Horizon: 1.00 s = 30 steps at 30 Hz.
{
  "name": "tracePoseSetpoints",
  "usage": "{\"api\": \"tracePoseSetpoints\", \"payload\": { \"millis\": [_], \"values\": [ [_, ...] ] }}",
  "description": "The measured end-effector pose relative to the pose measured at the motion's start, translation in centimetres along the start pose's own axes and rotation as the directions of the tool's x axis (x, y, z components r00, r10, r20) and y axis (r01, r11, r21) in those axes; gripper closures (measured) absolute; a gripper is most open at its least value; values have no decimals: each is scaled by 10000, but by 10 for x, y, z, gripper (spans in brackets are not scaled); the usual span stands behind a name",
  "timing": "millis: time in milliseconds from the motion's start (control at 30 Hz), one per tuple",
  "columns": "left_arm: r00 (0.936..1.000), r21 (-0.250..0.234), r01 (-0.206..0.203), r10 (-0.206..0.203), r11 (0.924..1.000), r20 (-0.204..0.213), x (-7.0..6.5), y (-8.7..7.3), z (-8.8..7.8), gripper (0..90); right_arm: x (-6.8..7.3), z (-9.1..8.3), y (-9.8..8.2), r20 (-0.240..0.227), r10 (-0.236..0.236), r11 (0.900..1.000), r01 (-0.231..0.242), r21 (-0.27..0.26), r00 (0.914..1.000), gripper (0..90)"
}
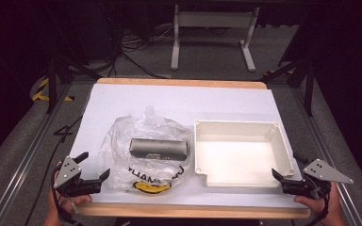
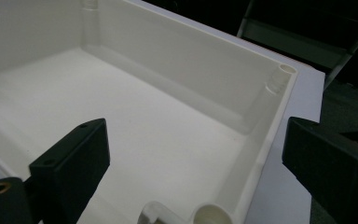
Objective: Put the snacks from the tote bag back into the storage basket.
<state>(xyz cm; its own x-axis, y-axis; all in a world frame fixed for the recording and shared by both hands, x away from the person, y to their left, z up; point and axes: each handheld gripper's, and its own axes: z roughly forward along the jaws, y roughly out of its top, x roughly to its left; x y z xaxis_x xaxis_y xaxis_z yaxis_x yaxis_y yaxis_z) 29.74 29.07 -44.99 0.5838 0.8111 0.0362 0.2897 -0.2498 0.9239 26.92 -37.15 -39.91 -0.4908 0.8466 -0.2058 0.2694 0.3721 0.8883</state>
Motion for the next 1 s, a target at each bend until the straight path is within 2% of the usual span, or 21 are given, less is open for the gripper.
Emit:
{"api": "tracePoseSetpoints", "payload": {
  "millis": [67, 200, 400, 500, 600, 667, 733, 800, 833, 900, 1000],
  "values": [
    [10000, 79, -56, 56, 10000, 1, -1, 0, 0, 38, 1, -2, 5, 24, -144, 9999, 144, 23, 9999, 123],
    [10000, 118, -88, 88, 9999, 35, -1, 0, 1, 40, 1, -3, 12, -389, -260, 9997, 259, -49, 9989, 177],
    [10000, 122, -63, 63, 9999, 48, -2, 1, 1, 41, 3, -2, 30, -632, -571, 9983, 575, 32, 9964, 192],
    [9999, 185, -137, 136, 9997, 50, -2, 1, 2, 42, 8, -1, 48, -934, -965, 9953, 966, -36, 9909, 187],
    [9999, 213, -160, 159, 9996, 67, -3, 1, 2, 42, 9, 6, 65, -1186, -1147, 9934, 1133, -183, 9863, 180],
    [9999, 244, -145, 143, 9996, 92, -2, 1, 3, 42, 12, 12, 74, -1137, -1416, 9899, 1395, -255, 9834, 184],
    [9999, 310, -128, 125, 9994, 80, -2, 0, 5, 42, 15, 22, 82, -1545, -1565, 9876, 1560, -154, 9755, 187],
    [9999, 298, -144, 141, 9995, 94, -2, 0, 5, 42, 19, 33, 89, -1645, -1795, 9834, 1812, -44, 9699, 201],
    [9999, 288, -134, 131, 9995, 107, -2, 1, 4, 42, 20, 39, 93, -1924, -1751, 9841, 1778, -32, 9656, 206],
    [9999, 270, -152, 149, 9995, 88, -3, 1, 4, 42, 23, 49, 99, -2098, -1802, 9830, 1836, -32, 9610, 222],
    [9999, 271, -141, 139, 9995, 75, -3, 1, 4, 43, 31, 67, 112, -2552, -2189, 9738, 2274, 42, 9418, 242]
  ]
}}
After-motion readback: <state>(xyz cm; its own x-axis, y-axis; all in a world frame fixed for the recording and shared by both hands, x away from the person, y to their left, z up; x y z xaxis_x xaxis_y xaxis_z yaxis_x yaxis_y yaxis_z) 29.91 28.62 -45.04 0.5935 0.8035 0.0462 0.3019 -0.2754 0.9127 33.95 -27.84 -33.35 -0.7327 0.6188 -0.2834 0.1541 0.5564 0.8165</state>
